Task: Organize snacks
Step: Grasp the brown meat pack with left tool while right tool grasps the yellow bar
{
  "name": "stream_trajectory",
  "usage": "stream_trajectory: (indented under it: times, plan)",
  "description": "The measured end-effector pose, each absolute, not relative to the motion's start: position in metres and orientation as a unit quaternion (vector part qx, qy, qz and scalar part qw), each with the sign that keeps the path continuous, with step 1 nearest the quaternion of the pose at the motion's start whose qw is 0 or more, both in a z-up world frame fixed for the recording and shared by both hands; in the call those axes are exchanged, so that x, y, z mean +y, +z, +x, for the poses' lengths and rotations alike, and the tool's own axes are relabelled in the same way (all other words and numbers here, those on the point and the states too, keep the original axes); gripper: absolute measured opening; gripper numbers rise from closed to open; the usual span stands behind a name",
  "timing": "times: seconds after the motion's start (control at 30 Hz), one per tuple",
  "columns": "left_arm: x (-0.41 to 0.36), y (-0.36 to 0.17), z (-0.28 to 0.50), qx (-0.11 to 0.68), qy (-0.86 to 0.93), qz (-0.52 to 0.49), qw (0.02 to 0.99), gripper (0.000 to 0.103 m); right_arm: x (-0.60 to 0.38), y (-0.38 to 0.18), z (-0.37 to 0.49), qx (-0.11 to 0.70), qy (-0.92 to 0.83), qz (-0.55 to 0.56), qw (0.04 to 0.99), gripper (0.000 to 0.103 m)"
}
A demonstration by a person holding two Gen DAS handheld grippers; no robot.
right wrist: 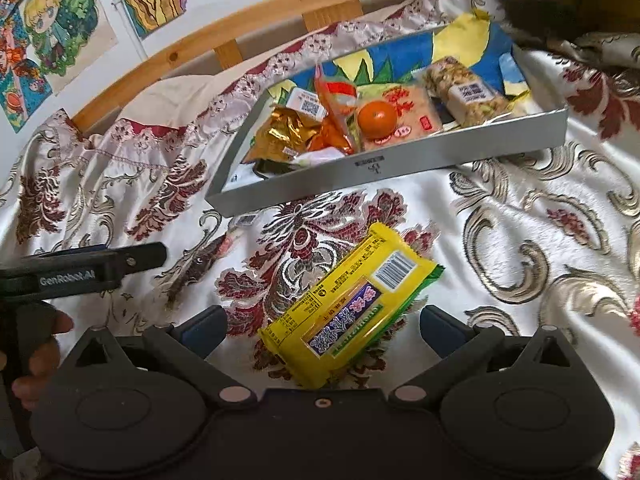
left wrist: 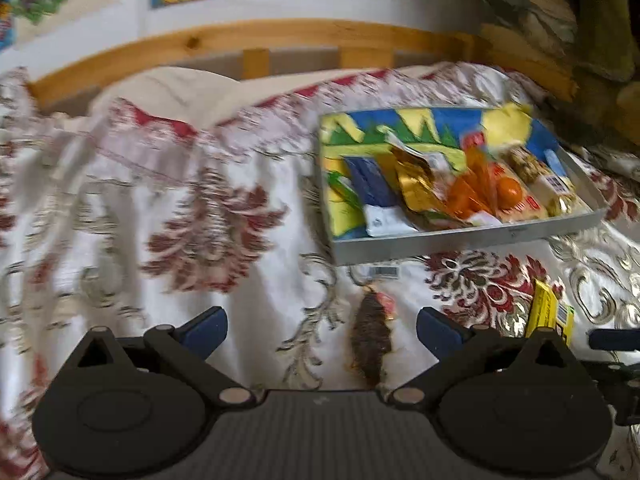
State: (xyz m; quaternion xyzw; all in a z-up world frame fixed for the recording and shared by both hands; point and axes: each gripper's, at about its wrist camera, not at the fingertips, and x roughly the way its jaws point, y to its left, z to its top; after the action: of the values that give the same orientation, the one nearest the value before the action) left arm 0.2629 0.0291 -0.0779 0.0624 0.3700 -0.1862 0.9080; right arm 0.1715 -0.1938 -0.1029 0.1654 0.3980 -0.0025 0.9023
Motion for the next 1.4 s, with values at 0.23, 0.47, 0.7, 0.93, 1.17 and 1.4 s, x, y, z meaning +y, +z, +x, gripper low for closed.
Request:
stream_trajectory:
  times: [0.23,0.47,0.7,0.93,1.17,1.4]
  plan:
    - [0.023,-0.102,0.285,0.402,-0.243,0.025,0.882,0.102,-0.196,-0.106,0.175,0.388,-0.011,0.169,0.906,0.102]
    - [-0.001,-0.103,0.288,0.405,-0.261,0.082,0.872,0.102,-0.203,-0.107,0.175,0.389,-0.030,0.172,0.905,0.102]
    - [-0.002,-0.101,0.288,0.408,-0.261,0.092,0.870,0.102,-0.203,-0.112,0.177,0.397,-0.029,0.184,0.899,0.102]
    - [0.003,-0.112,0.302,0.429,-0.263,0.082,0.860,0.089,-0.198,-0.121,0.189,0.393,-0.025,0.202,0.897,0.102]
    - [0.005,-0.114,0.307,0.440,-0.266,0.078,0.854,0.049,-0.192,-0.125,0.198,0.379,-0.055,0.175,0.907,0.092]
    - [0.004,-0.110,0.303,0.449,-0.259,0.084,0.851,0.048,-0.186,-0.127,0.196,0.381,-0.056,0.138,0.913,0.073]
